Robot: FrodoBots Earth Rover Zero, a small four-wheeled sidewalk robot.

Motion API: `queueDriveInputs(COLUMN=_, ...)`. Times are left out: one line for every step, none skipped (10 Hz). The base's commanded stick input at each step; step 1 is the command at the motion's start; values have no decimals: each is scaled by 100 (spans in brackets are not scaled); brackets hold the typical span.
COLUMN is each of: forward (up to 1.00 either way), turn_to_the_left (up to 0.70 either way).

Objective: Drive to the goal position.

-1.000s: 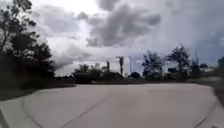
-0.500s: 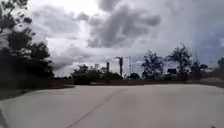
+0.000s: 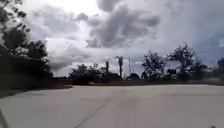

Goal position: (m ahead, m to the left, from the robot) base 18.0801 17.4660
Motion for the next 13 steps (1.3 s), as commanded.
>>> queueDriveInputs(forward=85, turn_to_the_left=0)
queueDriveInputs(forward=85, turn_to_the_left=0)
queueDriveInputs(forward=85, turn_to_the_left=0)
queueDriveInputs(forward=85, turn_to_the_left=0)
queueDriveInputs(forward=85, turn_to_the_left=0)
queueDriveInputs(forward=85, turn_to_the_left=0)
queueDriveInputs(forward=85, turn_to_the_left=13)
queueDriveInputs(forward=85, turn_to_the_left=29)
queueDriveInputs(forward=85, turn_to_the_left=34)
queueDriveInputs(forward=85, turn_to_the_left=34)
queueDriveInputs(forward=85, turn_to_the_left=34)
queueDriveInputs(forward=85, turn_to_the_left=20)
queueDriveInputs(forward=85, turn_to_the_left=0)
